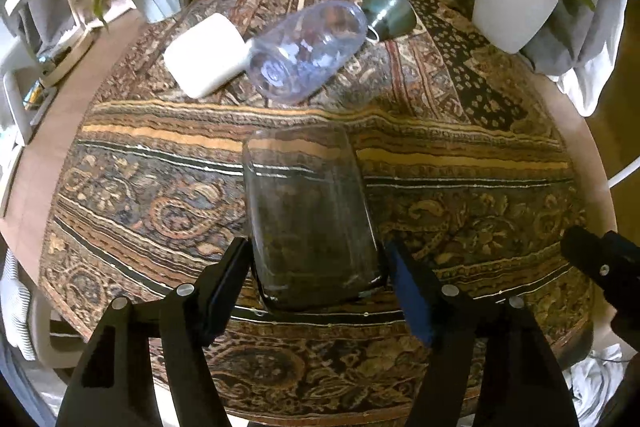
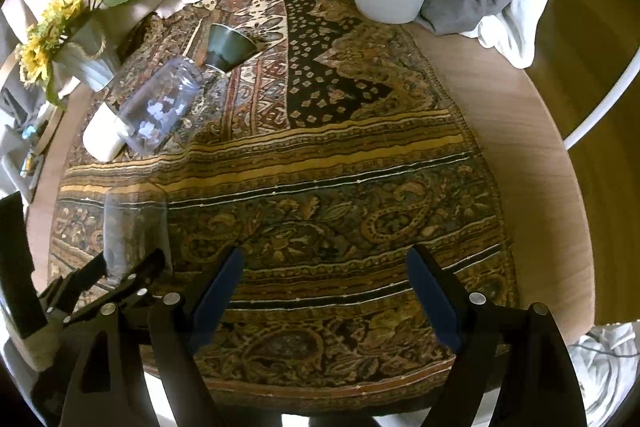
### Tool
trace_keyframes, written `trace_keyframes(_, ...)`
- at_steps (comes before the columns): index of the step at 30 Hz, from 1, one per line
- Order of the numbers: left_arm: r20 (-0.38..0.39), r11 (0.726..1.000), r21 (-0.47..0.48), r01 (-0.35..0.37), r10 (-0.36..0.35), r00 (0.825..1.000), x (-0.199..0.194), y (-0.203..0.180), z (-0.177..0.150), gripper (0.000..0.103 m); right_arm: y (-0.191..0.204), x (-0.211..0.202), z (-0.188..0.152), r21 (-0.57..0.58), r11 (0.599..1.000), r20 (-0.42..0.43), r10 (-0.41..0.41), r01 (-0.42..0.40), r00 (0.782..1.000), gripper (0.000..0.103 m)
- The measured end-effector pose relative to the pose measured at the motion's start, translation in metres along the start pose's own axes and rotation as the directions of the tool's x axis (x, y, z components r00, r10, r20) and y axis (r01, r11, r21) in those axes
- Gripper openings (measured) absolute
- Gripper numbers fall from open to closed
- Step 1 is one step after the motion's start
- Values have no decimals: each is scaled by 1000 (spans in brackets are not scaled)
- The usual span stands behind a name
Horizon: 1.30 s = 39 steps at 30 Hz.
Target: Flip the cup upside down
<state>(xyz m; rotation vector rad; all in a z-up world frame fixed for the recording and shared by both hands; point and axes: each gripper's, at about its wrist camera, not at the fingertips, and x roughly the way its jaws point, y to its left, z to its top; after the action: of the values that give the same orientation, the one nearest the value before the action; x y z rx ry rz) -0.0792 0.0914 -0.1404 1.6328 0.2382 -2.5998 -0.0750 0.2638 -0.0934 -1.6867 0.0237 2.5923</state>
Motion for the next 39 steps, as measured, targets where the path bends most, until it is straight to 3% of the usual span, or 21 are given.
trace_keyframes(15,33,1000,4,6,-6,999,-24,17,21,68,18,-10,14,-3,998,33,65,-65,997,84)
trace_keyframes(28,39,999,24,33,-34,999,-18,28,44,67,34,-2,23,2,997,9,76,-76,997,84)
trace_keyframes(39,19,997,36,73,-74,997,-4,35,68,67,49,-4,35,7,998,38,62,-62,997,84)
